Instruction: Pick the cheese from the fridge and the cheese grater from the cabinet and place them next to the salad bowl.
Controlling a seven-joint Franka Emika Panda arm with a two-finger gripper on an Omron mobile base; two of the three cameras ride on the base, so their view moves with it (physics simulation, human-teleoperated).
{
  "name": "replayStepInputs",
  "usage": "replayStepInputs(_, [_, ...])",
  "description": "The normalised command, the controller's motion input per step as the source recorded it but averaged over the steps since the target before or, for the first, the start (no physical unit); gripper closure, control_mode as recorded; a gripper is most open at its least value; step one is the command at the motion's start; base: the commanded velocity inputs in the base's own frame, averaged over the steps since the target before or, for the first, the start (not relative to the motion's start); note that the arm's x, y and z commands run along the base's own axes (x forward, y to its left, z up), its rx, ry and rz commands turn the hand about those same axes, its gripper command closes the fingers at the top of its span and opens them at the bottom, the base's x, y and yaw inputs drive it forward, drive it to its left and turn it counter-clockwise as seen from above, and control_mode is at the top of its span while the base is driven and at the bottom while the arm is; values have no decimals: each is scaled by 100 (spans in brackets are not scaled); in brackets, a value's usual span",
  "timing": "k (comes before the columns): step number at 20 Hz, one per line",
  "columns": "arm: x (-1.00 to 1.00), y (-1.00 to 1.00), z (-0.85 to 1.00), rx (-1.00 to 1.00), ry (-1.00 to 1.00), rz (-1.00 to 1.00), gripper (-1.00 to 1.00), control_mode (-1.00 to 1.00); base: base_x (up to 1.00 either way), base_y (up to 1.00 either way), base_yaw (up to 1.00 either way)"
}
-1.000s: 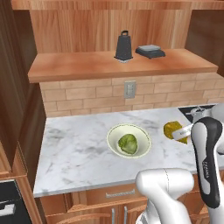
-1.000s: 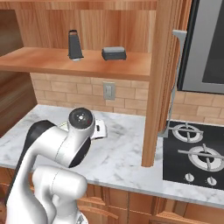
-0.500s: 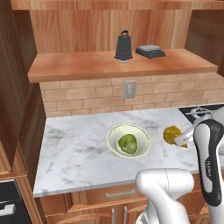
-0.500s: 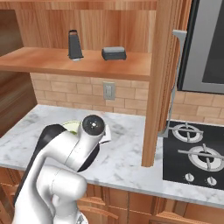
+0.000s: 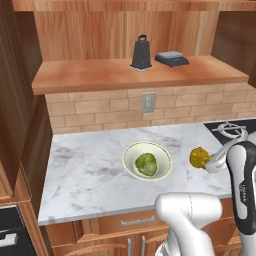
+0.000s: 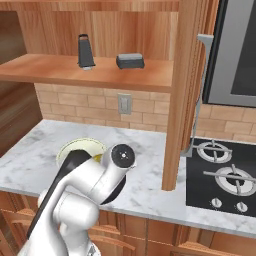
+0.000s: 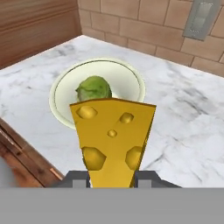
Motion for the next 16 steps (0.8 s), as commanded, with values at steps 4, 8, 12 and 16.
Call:
replayStepInputs(4, [8, -12, -26, 0, -14, 7, 100, -100, 0, 0, 0])
replayStepInputs(8, [30, -8, -21, 0, -3, 6, 100, -100, 0, 0, 0])
replayStepInputs(12, [41, -10, -16, 0, 0, 6, 100, -100, 0, 0, 0])
replayStepInputs(16, [42, -12, -18, 0, 0, 8, 100, -100, 0, 0, 0])
